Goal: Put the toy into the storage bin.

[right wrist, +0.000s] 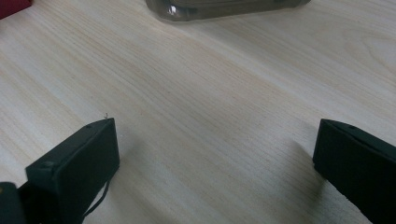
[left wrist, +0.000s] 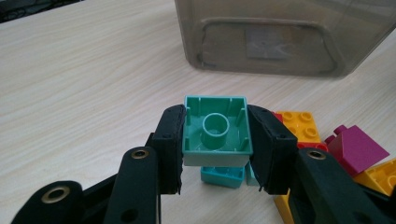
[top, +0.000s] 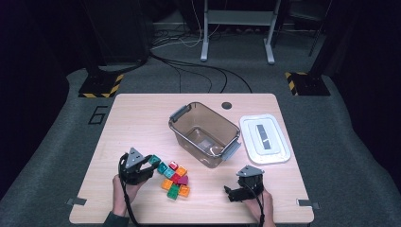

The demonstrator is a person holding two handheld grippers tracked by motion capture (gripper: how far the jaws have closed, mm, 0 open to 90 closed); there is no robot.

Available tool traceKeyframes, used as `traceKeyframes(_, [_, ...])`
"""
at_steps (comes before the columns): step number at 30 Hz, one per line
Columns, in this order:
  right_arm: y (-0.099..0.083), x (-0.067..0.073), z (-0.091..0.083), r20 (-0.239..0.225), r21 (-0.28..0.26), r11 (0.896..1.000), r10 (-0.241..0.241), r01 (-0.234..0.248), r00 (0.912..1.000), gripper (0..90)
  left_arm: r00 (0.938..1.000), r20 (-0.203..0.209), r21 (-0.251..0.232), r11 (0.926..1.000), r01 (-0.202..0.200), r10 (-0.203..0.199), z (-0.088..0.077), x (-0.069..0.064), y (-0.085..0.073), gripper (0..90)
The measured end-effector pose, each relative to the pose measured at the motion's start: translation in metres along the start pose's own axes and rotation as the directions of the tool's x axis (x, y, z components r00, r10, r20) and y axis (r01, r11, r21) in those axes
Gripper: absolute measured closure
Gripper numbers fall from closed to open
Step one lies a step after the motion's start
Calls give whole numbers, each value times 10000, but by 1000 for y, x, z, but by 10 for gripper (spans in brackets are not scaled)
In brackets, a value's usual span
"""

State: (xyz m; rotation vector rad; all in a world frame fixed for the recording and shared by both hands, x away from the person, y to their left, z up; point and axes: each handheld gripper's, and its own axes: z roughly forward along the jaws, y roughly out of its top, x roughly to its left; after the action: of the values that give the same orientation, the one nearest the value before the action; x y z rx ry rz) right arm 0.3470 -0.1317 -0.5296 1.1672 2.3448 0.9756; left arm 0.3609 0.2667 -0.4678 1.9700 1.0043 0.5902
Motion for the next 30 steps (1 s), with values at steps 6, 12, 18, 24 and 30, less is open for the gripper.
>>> traceKeyframes(6, [0,0,0,2,-1,10000,-2,2,10000,0,9999,14,-69,9999,-112,112,-1,1,9,585])
traceKeyframes(12, [0,0,0,-1,3,10000,2,-2,10000,0,9998,-46,-239,9995,-202,201,-4,5,19,586])
traceKeyframes(18, [0,0,0,0,1,10000,1,-1,10000,0,9995,-67,-354,9989,-312,310,-6,7,29,585])
traceKeyframes(24, [0,0,0,-4,1,10000,4,-4,10000,0,9993,11,-393,9986,-361,362,-7,9,38,586])
traceKeyframes(30, [0,0,0,-7,1,10000,5,-5,10000,0,9986,38,-439,9977,-523,525,-5,10,49,586])
